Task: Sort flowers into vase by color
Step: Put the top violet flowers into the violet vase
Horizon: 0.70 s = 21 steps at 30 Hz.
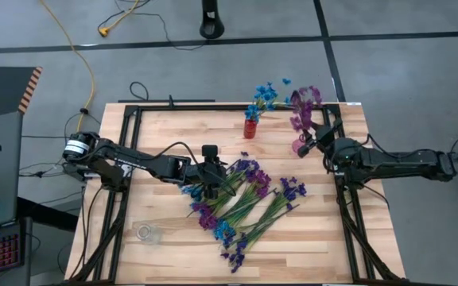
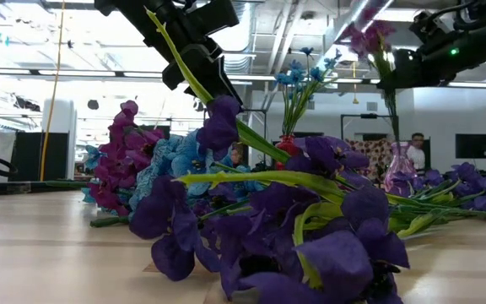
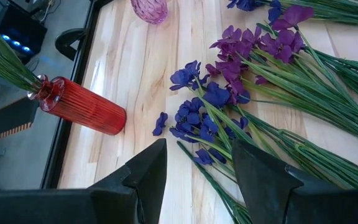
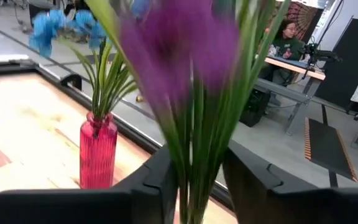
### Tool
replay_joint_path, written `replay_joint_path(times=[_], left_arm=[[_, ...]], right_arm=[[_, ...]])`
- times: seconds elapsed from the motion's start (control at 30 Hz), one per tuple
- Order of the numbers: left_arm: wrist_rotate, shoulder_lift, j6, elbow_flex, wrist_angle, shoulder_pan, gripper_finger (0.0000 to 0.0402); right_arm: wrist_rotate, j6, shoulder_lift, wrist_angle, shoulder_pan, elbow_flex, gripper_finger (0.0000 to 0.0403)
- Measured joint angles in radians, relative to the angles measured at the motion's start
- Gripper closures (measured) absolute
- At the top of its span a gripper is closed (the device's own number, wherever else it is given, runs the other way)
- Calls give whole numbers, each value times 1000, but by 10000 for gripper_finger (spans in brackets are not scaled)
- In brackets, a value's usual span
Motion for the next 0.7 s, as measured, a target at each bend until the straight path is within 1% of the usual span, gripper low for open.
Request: replay_joint_path(times=[0.17, 0.4, 0.6, 0.7], left_arm=[[0, 0, 0, 0, 0, 0, 232], [0, 0, 0, 0, 0, 0, 232], [0, 0, 0, 0, 0, 0, 232], [0, 0, 0, 0, 0, 0, 232]], right_arm=[[0, 32, 0, -51, 0, 0, 216], [0, 84, 0, -107, 0, 2, 189], [-3, 244, 0, -341, 0, 94, 173], [-40, 320, 0, -471, 0, 142, 172]])
